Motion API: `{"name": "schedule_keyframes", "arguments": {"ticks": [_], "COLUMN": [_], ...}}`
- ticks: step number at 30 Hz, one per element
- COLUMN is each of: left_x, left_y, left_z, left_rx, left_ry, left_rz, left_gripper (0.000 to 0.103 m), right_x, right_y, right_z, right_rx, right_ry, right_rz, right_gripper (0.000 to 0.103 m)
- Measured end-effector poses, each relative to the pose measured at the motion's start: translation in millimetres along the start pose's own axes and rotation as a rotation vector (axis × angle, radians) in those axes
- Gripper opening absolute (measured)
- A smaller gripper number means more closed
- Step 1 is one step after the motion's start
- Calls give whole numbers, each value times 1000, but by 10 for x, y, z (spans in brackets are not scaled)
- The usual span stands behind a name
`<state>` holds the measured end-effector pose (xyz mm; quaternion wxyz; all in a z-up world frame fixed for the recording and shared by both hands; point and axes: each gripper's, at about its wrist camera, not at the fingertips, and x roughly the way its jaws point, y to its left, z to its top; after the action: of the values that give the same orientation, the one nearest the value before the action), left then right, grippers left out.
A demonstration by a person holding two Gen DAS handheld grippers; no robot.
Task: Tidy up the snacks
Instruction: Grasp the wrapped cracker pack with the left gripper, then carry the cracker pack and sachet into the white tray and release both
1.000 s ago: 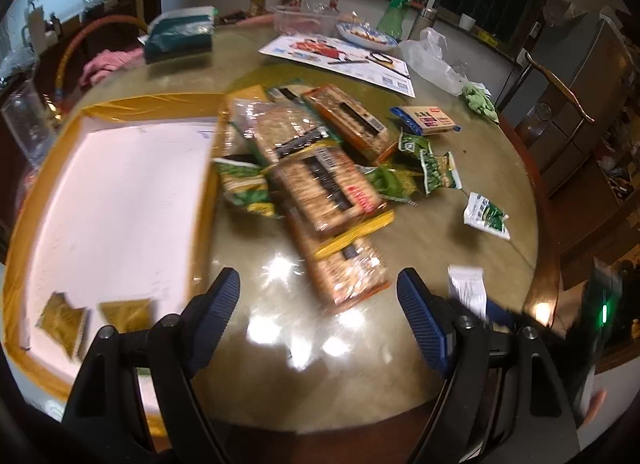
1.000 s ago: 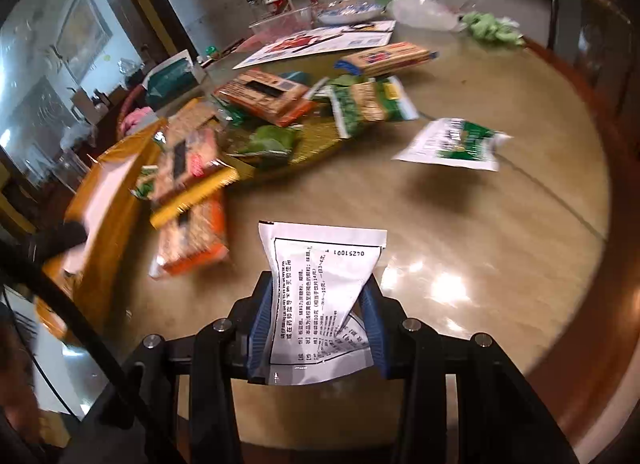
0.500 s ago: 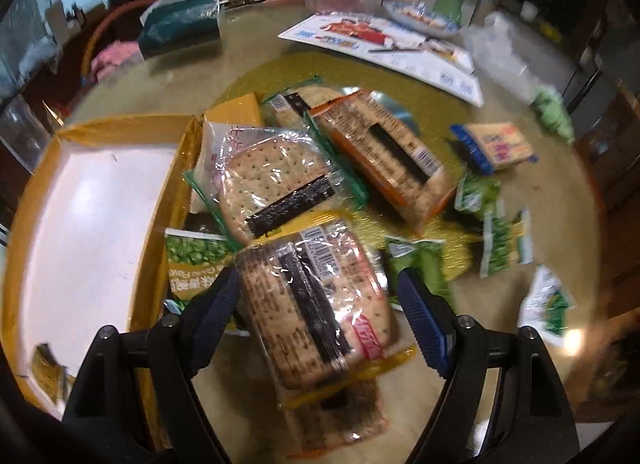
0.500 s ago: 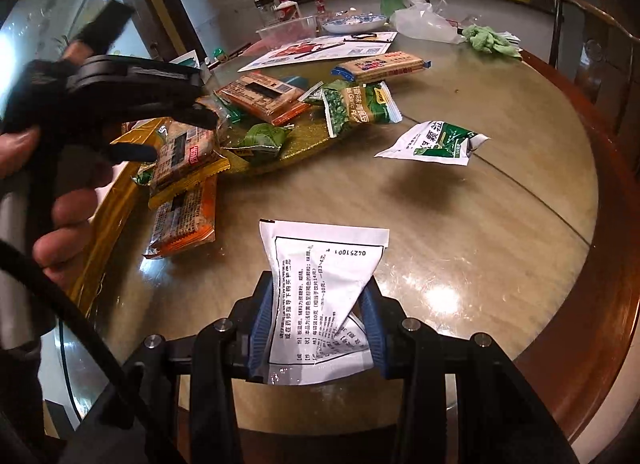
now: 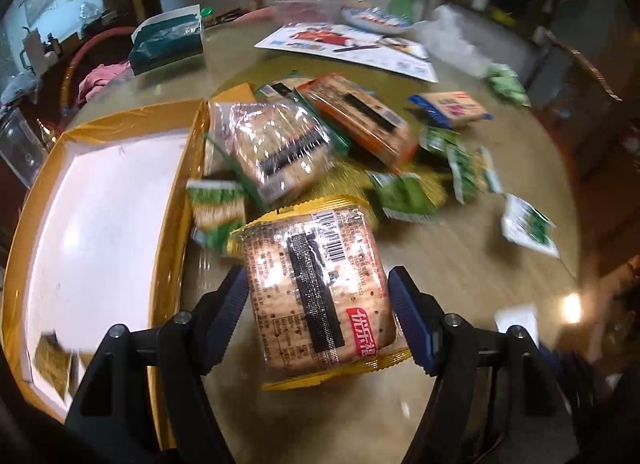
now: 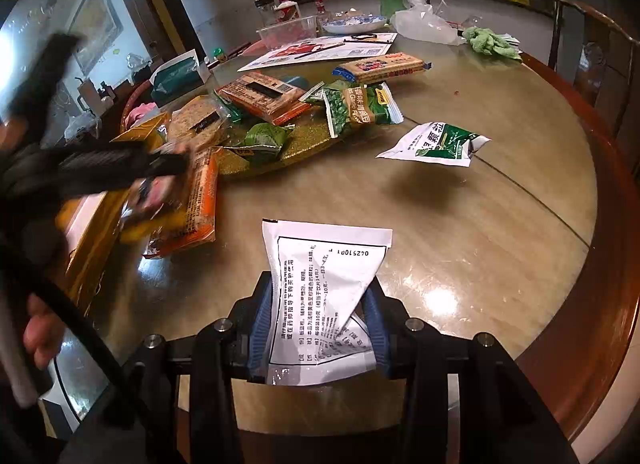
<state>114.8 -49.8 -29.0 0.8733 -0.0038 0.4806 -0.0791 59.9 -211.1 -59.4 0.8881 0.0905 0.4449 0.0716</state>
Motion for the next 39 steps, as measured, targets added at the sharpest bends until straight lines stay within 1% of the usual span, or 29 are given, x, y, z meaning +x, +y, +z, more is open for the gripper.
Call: {"name": "schedule_keyframes", "arguments": {"ticks": [3,6,9,12,15,16,19,22,24,27,30,35,39], "left_x": [-237,-376,-425,-440,-446,-453,-486,-590,-690,-879,-1048,-1266,-1354], "left_y": [-14,-8,31,60,60,55,71,147,238,418,617,1004,1447], "left_z": [-276,-519,-707,-783,-793,-796,-805,-798,-778,-732,-681,-606,-555], "left_rx": [55,88,80,66,61,62,58,37,13,-28,-62,-132,-207], "left_ry": [-1,15,39,43,39,33,26,5,-16,-62,-108,-184,-221], "left_rz": [-31,-38,-52,-70,-93,-97,-121,-145,-160,-163,-150,-105,-40], "left_gripper": [72,72,72,72,72,72,72,72,72,72,72,72,72], "right_x": [2,12,19,24,22,22,-9,-86,-158,-257,-307,-244,-103], "right_y": [-6,-10,4,48,117,138,154,219,289,432,640,1140,1512], "right_z": [5,16,22,17,-1,-10,-49,-50,-13,65,160,323,459], "right_rx": [2,13,21,8,-12,-17,6,6,-1,-12,-44,-119,-166], "right_ry": [0,0,-2,4,17,21,28,2,-21,-51,-67,-55,-27], "right_rz": [5,22,14,9,22,35,115,159,203,262,311,401,455], "right_gripper": [44,44,43,42,41,39,37,37,37,37,37,37,37]}}
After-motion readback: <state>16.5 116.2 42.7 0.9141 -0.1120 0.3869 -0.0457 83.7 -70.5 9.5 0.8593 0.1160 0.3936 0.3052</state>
